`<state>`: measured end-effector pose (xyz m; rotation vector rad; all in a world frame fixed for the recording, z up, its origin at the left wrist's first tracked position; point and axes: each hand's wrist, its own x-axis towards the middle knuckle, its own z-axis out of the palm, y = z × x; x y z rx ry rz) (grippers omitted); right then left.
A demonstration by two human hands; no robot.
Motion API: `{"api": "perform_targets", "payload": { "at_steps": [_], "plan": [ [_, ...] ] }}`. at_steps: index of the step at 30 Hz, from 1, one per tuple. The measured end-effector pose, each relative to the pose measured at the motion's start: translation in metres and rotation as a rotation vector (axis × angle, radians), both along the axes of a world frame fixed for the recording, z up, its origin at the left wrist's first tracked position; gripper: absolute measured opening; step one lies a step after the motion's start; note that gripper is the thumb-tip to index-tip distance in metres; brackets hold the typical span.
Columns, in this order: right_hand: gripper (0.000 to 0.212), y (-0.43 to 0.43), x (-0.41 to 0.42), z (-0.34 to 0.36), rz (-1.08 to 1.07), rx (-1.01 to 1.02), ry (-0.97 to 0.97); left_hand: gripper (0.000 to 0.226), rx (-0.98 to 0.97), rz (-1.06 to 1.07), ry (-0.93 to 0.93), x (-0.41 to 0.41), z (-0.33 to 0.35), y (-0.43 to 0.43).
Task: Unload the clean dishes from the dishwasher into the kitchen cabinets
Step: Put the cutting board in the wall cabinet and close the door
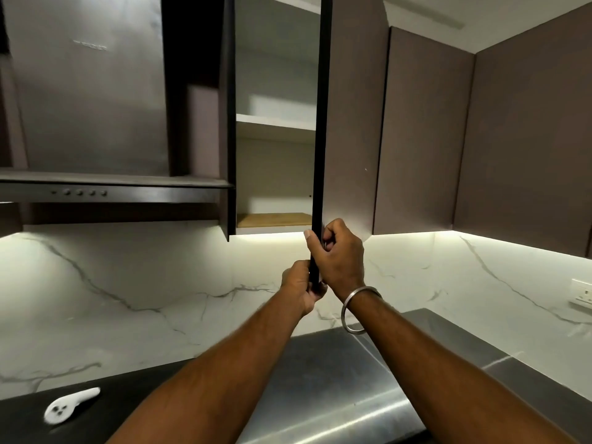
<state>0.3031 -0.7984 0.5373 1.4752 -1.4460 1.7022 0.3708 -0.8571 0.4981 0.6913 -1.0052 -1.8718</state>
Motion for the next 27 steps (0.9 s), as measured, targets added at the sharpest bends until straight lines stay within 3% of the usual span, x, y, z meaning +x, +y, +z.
{"api": "perform_targets", "payload": {
  "at_steps": [18, 27],
  "plan": [
    [0.033, -0.114, 0.043, 0.002, 0.137, 0.109, 0.076, 0.041, 0.058, 0.146, 0.236, 0.05, 0.01, -0.079],
    [0.023, -0.167, 0.046, 0.001, 0.263, 0.175, 0.12, 0.052, 0.079, 0.299, 0.216, 0.062, 0.012, -0.123]
  ]
}}
